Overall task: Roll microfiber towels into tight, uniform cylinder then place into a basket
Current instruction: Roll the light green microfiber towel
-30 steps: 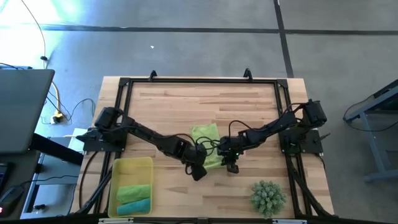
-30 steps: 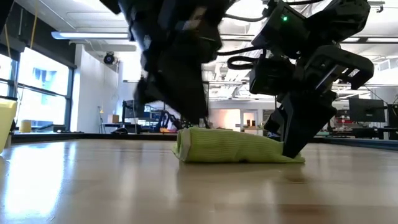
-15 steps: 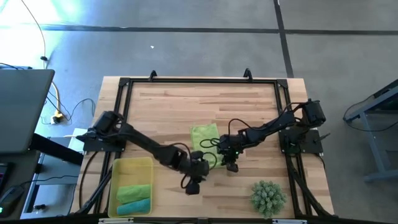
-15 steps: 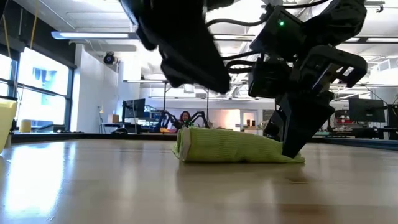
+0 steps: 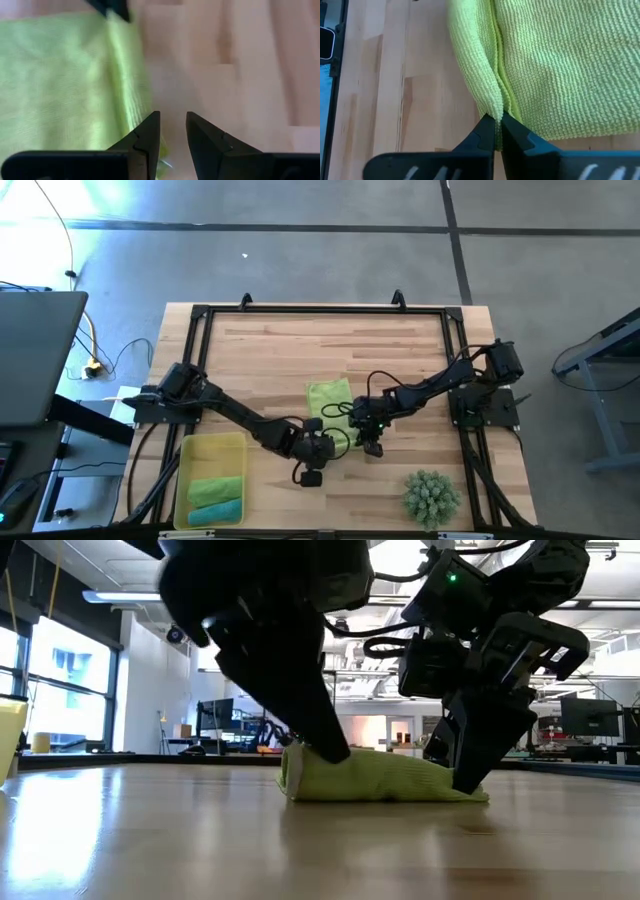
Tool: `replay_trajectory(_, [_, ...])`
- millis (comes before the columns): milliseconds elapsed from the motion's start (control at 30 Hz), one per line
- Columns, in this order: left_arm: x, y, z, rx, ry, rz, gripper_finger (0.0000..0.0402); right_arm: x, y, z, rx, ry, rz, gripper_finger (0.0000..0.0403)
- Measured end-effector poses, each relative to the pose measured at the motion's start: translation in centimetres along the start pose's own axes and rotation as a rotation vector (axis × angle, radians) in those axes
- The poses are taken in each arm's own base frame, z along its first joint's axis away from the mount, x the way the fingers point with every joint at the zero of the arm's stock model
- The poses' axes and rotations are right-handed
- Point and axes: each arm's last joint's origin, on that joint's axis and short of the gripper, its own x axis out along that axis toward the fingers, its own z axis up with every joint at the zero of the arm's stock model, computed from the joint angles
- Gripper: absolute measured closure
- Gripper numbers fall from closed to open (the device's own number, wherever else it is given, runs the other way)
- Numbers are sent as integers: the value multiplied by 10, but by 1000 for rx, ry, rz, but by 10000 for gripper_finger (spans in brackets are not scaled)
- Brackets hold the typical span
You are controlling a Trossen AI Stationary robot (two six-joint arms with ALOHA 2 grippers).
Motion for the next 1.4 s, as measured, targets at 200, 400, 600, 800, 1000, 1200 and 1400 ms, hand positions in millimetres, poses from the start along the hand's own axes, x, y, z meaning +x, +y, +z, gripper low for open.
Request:
replay_trajectory(200, [3,12,-2,-30,20,113,319,0,0,0,-4,-1,1,401])
replay_trajectory(400, [4,25,-3,-71,67,143,319,0,0,0,-9,-2,3,398])
replay_trajectory(600, [5,31,-4,-107,96,146,319,-1,1,1,-69,-6,7,373])
replay_trajectory(800, [6,31,-4,-108,102,130,319,-19,8,2,-141,-23,-10,337])
replay_trajectory(1000, [17,30,-10,-127,125,140,319,-46,21,8,-227,-102,-20,320])
replay_trajectory(1200, [25,30,-14,-141,146,142,319,-53,35,5,-345,-118,-49,320])
replay_trajectory(1400, [25,30,-14,-153,143,133,319,-53,53,-2,-562,-130,-131,305])
